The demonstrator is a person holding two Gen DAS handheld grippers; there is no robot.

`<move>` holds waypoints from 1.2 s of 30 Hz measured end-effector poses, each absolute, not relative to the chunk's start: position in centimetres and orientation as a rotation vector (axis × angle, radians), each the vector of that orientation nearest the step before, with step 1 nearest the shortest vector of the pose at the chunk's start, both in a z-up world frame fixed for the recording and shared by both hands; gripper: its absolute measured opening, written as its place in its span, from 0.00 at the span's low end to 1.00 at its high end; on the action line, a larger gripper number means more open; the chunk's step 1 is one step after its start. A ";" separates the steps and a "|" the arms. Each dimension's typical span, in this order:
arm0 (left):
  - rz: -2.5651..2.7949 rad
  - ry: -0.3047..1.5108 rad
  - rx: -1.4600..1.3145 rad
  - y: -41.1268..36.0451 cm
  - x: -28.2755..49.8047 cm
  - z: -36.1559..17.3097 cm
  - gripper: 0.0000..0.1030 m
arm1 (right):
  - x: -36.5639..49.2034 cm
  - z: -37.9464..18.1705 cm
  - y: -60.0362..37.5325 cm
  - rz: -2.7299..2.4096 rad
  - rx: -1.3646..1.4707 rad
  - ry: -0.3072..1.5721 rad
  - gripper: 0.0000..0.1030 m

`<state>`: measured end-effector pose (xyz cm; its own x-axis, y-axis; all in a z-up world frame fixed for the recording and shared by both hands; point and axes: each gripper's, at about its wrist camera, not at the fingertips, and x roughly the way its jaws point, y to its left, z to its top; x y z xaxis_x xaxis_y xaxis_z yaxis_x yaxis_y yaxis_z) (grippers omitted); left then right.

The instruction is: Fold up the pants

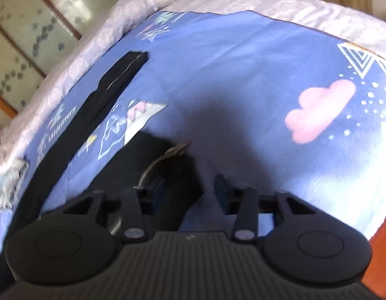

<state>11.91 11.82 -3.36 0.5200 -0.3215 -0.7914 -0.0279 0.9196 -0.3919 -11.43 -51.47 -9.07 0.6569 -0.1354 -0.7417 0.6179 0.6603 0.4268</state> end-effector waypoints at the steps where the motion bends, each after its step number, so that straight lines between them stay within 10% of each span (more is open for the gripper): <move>1: -0.173 1.012 -0.383 12.2 11.6 -3.2 0.50 | -10.9 -9.0 -51.0 -0.477 0.721 0.750 0.22; 9: -0.082 0.989 -0.408 16.1 8.4 -2.4 0.50 | -11.7 -2.9 -56.5 -0.753 0.616 0.531 0.11; 23: -0.128 1.030 -0.444 16.3 11.4 -5.4 0.58 | -16.8 -4.3 -52.0 -0.678 0.804 0.534 0.36; 27: -0.138 0.957 -0.375 16.0 16.7 -5.1 0.80 | -15.5 -4.3 -47.9 -0.515 0.813 0.574 0.37; 36: -0.187 0.918 -0.202 12.5 29.2 -9.2 0.97 | -12.0 -5.5 -41.3 -0.420 0.800 0.712 0.37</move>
<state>29.16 12.50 -9.21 0.5940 -0.2459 -0.7660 0.0739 0.9648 -0.2524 -11.97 -41.25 -5.54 0.6943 -0.0786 -0.7153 0.5881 0.6350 0.5010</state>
